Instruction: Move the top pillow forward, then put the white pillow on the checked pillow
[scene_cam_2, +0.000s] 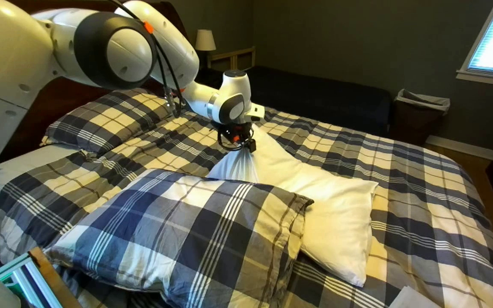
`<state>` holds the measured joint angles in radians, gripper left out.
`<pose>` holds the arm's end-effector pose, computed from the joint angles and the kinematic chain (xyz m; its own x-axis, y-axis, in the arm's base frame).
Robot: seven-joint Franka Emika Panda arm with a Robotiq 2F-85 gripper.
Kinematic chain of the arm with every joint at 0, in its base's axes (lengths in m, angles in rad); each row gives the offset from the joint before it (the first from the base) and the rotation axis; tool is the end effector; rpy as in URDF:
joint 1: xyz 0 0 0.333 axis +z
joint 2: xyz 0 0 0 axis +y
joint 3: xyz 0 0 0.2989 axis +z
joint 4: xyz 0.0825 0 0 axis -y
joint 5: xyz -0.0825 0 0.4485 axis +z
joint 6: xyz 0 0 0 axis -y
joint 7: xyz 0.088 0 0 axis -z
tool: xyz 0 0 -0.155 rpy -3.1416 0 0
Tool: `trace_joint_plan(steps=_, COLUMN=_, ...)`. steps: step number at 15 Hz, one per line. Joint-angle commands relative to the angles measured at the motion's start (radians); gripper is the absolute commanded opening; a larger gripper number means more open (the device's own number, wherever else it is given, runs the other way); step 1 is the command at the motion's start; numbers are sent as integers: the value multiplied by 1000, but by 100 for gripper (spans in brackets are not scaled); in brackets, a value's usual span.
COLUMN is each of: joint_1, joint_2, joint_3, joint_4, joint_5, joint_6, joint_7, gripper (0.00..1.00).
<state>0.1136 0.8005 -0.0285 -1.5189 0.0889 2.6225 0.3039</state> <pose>0.7840 0.0693 0.1157 0.9207 -0.2812 0.2707 -0.2539 -0.9582 -0.1317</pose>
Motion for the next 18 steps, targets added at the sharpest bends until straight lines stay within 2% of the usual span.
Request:
trace_joint_plan(steps=1, joint_1=-46, joint_2=-146, joint_3=-2, joint_4=-76, joint_5=23, joint_6=28, joint_7=-19, gripper=2)
trace_joint_plan(steps=8, joint_1=-85, joint_2=-282, joint_3=-16, joint_4=-85, joint_5=15, joint_6=73, joint_7=-24, gripper=2)
trace_joint_plan(steps=12, joint_1=-79, joint_2=-334, joint_3=-50, joint_4=-100, joint_5=-4, joint_6=118, joint_7=-2, gripper=2)
trace_joint_plan(steps=13, joint_1=-88, joint_2=-269, joint_3=-41, joint_4=-44, joint_5=2, joint_6=67, joint_7=-16, gripper=2)
trace_joint_plan(steps=14, joint_1=-89, joint_2=-276, joint_3=-44, joint_4=-47, joint_5=2, joint_6=66, joint_7=-16, gripper=6)
trace_joint_plan(steps=18, joint_1=-88, joint_2=-259, joint_3=-42, joint_4=-50, joint_5=2, joint_6=65, joint_7=-16, gripper=6)
